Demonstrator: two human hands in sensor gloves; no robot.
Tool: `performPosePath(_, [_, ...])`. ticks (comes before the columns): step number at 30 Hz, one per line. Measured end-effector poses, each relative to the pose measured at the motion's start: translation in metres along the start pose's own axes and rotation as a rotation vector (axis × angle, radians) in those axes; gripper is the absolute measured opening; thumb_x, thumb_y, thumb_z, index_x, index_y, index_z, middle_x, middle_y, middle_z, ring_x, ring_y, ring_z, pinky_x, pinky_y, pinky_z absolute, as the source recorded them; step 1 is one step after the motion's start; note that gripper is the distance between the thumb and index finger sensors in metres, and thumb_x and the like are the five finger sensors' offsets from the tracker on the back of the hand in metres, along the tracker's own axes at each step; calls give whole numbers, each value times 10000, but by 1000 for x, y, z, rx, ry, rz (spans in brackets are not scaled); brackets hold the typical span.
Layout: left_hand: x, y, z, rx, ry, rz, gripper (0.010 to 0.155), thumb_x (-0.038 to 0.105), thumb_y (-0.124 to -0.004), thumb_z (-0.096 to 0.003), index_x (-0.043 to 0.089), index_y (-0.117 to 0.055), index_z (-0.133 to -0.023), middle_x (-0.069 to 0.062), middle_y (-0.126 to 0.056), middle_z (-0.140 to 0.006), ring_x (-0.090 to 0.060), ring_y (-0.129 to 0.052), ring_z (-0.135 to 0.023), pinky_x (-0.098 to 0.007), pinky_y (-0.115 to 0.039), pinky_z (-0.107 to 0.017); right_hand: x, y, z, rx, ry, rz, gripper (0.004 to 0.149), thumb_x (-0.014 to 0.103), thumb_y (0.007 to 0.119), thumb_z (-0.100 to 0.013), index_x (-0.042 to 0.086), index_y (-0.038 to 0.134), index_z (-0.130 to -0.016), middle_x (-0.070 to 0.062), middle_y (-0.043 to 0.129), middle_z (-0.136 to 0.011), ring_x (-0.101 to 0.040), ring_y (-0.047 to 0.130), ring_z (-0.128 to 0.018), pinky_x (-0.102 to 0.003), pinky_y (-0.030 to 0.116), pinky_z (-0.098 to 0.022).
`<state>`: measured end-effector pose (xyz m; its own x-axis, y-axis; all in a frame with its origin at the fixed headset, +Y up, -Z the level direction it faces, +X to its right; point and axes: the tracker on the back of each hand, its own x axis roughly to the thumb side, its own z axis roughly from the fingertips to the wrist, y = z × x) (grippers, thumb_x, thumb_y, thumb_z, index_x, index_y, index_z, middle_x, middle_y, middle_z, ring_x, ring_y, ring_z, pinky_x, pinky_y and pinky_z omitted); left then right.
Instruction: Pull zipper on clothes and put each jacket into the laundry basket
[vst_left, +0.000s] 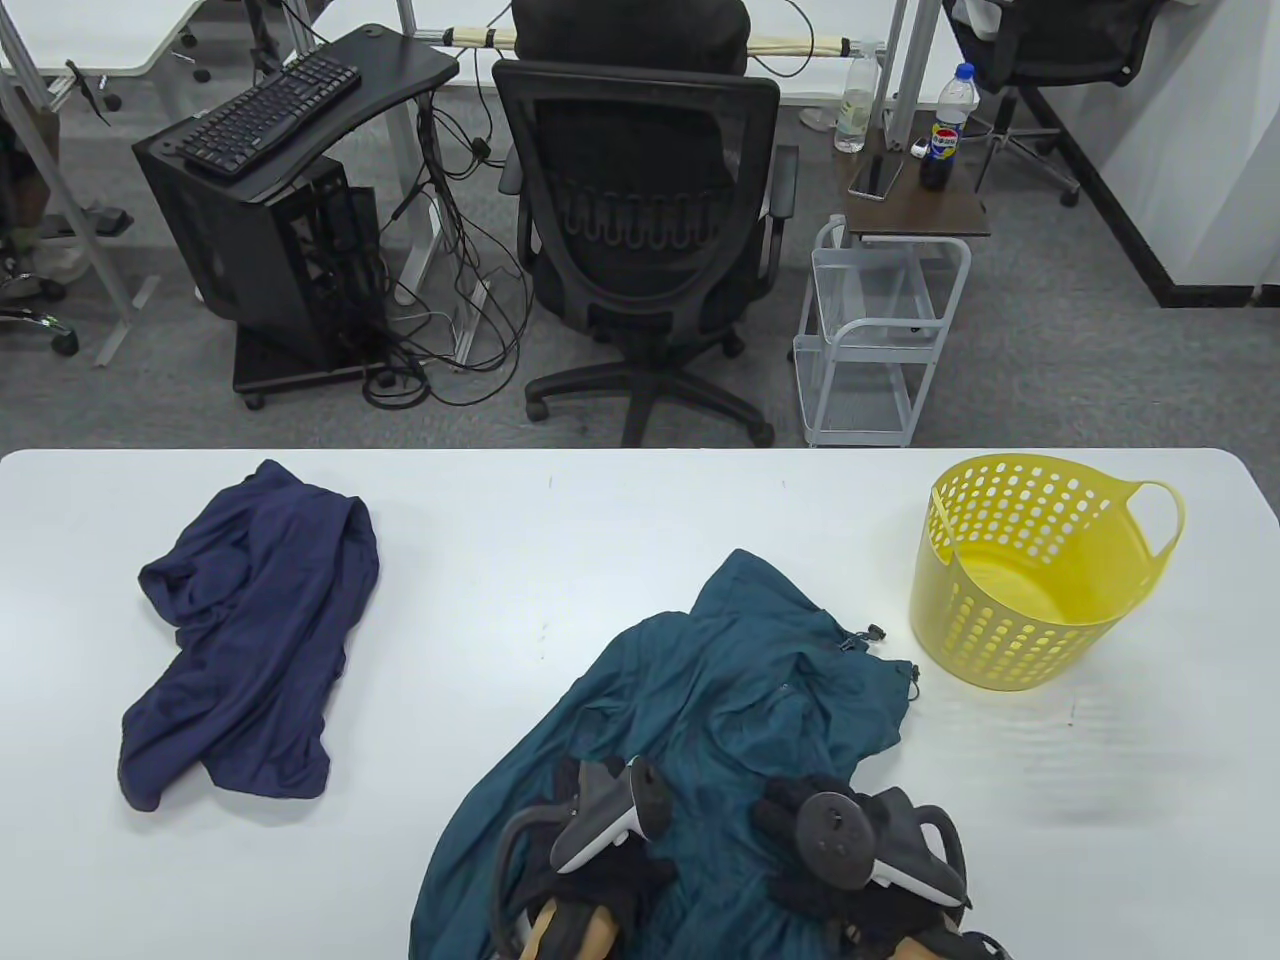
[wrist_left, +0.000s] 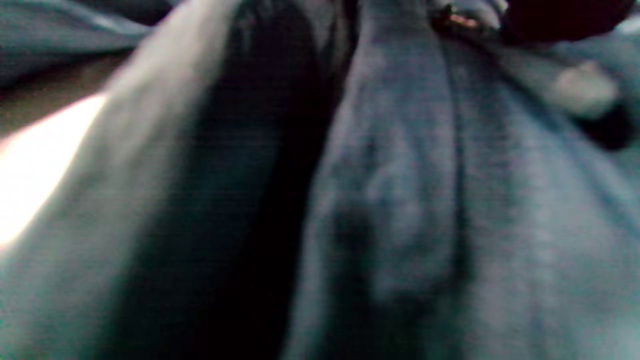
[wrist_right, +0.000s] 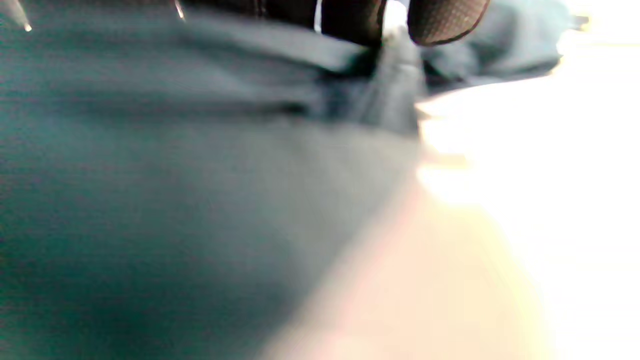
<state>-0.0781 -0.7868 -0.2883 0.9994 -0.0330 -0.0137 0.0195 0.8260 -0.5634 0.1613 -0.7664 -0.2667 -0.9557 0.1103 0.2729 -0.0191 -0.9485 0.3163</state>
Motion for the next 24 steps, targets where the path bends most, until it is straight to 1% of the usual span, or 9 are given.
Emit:
performPosePath(1, [-7,1,-1,-3,36,11,837,698,-651,-373,485,-211,-1052,148,-138,-1198,-328,-51,-1083,-618,-249,-752,-11,3,-5,80,52,-10,716,473,869,-458,400,516,-1077,130,438,-1201,-252,463,-1092,-591,486,-744])
performPosePath(2, [-14,2,-2,-13,61,32,830,693,-654,-378,483,-219,-1053,149,-138,-1197,-327,-52,-1083,-617,-249,-752,-19,0,-5,90,71,-69,719,455,870,-463,418,493,-1075,151,404,-1201,-230,434,-1100,-595,471,-748])
performPosePath(4, [-25,4,-2,-22,94,43,813,693,-653,-383,497,-231,-1050,164,-143,-1195,-329,-50,-1081,-615,-255,-750,-36,-3,-6,44,157,-137,700,376,910,-461,400,558,-1066,104,466,-1202,-251,487,-1094,-618,466,-740])
performPosePath(7, [-35,6,-2,-12,123,49,807,681,-669,-383,479,-268,-1053,147,-190,-1194,-334,-74,-1080,-617,-271,-745,-62,-5,-5,58,233,-116,676,363,900,-472,414,563,-1056,123,444,-1201,-256,512,-1090,-609,475,-743])
performPosePath(11, [-41,15,4,7,-13,156,720,656,-673,-380,474,-470,-1046,141,-363,-1188,-310,-155,-1096,-614,-295,-749,-66,-11,0,64,245,-133,603,347,905,-483,368,663,-1034,75,523,-1194,-305,568,-1065,-616,496,-728])
performPosePath(14, [-62,33,21,144,-77,354,662,627,-686,-388,438,-608,-1018,120,-669,-1126,-322,-349,-1101,-616,-383,-739,-47,-29,5,35,265,-54,507,375,866,-500,296,788,-995,6,669,-1157,-356,598,-1046,-625,514,-716])
performPosePath(18, [-90,48,36,360,69,429,616,583,-704,-401,412,-681,-992,100,-779,-1071,-337,-602,-1033,-605,-504,-711,1,-59,4,-146,136,-82,543,434,839,-500,283,764,-1016,-22,679,-1154,-396,609,-1032,-628,546,-700])
performPosePath(21, [-102,50,40,362,192,411,595,535,-728,-407,340,-742,-970,10,-879,-977,-325,-853,-813,-572,-666,-602,52,-73,-8,-157,31,-104,598,485,817,-503,296,693,-1057,-33,590,-1195,-481,496,-1065,-737,531,-661])
performPosePath(24, [-103,47,44,284,232,358,600,529,-726,-416,323,-734,-980,-48,-842,-997,-307,-938,-695,-559,-737,-536,87,-69,-32,-82,16,-102,683,533,797,-500,313,568,-1105,-43,426,-1238,-526,323,-1080,-807,462,-631])
